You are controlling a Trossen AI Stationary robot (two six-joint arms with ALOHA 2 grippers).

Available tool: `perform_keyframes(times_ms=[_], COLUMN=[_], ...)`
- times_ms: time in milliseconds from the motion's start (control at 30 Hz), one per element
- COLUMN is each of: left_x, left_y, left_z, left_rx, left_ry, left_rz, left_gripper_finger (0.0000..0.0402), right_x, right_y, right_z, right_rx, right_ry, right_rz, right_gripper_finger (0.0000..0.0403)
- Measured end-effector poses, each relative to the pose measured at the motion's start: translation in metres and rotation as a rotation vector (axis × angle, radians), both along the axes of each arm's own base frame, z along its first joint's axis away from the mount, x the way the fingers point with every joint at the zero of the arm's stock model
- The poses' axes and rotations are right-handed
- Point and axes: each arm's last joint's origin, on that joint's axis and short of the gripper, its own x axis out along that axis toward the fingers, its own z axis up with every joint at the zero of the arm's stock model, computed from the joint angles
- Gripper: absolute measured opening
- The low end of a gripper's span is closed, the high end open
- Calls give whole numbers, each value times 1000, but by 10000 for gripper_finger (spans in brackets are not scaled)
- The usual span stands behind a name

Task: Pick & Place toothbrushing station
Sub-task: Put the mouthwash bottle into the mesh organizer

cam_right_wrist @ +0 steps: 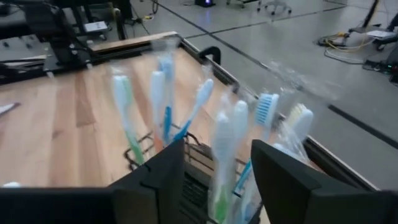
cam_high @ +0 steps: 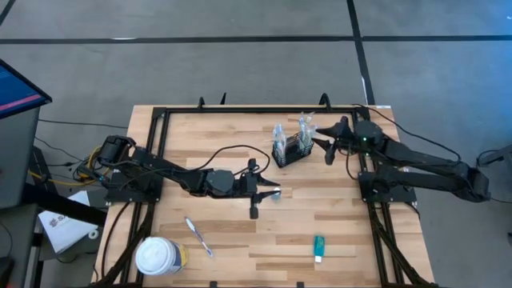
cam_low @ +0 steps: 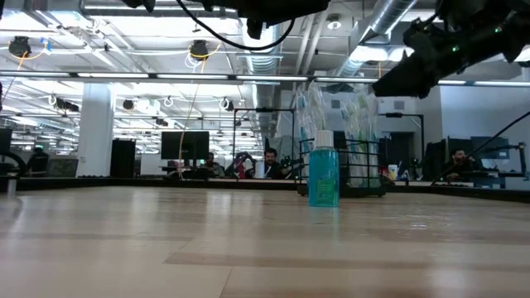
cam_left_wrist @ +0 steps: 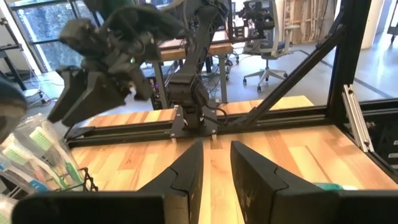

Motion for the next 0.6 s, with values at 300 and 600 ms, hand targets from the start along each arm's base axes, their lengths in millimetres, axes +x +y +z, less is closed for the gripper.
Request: perform_keyframes(times_ms=[300,600], left_x=[-1,4], left_y=[-1,4], left_z=[-8,-7], left_rx=[-13,-66], left_ry=[85,271], left_rz=[-37,3], left_gripper_finger=[76,76], right_x=[-3,1], right_y=[15,27], right_z=[8,7], right_rx=[51,72], right_ry=[17,26], right_rz=[72,149], right_gripper_finger=[178,160])
